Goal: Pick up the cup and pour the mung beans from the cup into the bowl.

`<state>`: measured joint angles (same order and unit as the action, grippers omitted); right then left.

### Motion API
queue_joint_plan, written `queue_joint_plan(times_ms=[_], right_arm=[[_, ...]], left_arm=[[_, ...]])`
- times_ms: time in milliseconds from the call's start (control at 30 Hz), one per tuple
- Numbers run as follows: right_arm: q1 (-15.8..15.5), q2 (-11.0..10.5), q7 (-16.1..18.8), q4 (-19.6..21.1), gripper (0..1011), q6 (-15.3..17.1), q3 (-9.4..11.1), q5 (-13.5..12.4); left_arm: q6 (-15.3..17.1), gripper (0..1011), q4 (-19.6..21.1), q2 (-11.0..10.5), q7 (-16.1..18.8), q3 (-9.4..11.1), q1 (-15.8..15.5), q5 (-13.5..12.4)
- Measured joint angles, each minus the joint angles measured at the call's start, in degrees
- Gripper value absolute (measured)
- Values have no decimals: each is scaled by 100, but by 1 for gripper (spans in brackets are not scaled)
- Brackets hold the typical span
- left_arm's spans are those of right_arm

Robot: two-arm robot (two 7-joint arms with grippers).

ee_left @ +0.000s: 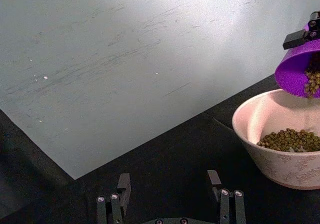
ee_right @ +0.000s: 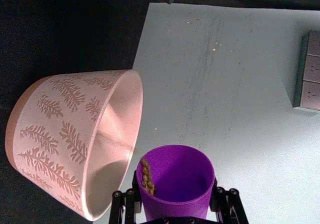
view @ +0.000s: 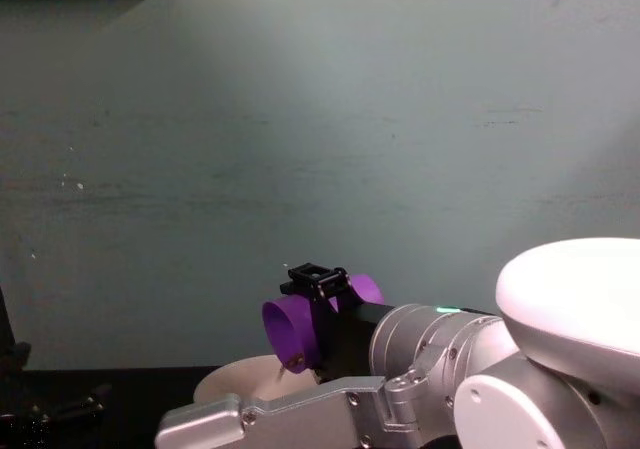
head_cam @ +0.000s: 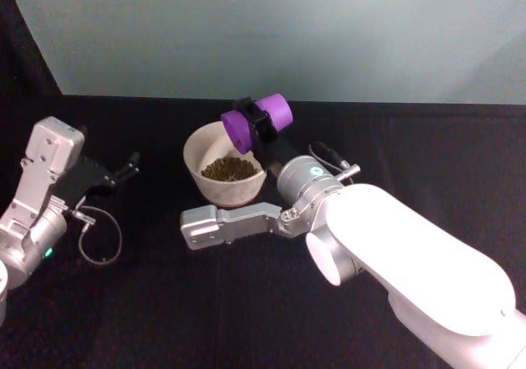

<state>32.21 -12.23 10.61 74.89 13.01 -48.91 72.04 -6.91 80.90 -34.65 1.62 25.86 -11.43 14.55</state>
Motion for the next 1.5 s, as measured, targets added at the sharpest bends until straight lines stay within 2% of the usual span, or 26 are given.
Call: queue_joint_plan(times_ms=[500, 933, 1400, 1500], right_arm=[[4, 0, -14, -11, 734, 14, -13, 50], [41, -20, 23, -12, 734, 80, -101, 231], [149, -89, 166, 26, 734, 220, -351, 707], [202, -111, 233, 26, 734, 276, -474, 928]], left_arm=[[0, 1000, 0, 0, 0, 0, 0, 0], [0, 1000, 0, 0, 0, 0, 0, 0], [0, 1000, 0, 0, 0, 0, 0, 0], [0, 1000, 0, 0, 0, 0, 0, 0]])
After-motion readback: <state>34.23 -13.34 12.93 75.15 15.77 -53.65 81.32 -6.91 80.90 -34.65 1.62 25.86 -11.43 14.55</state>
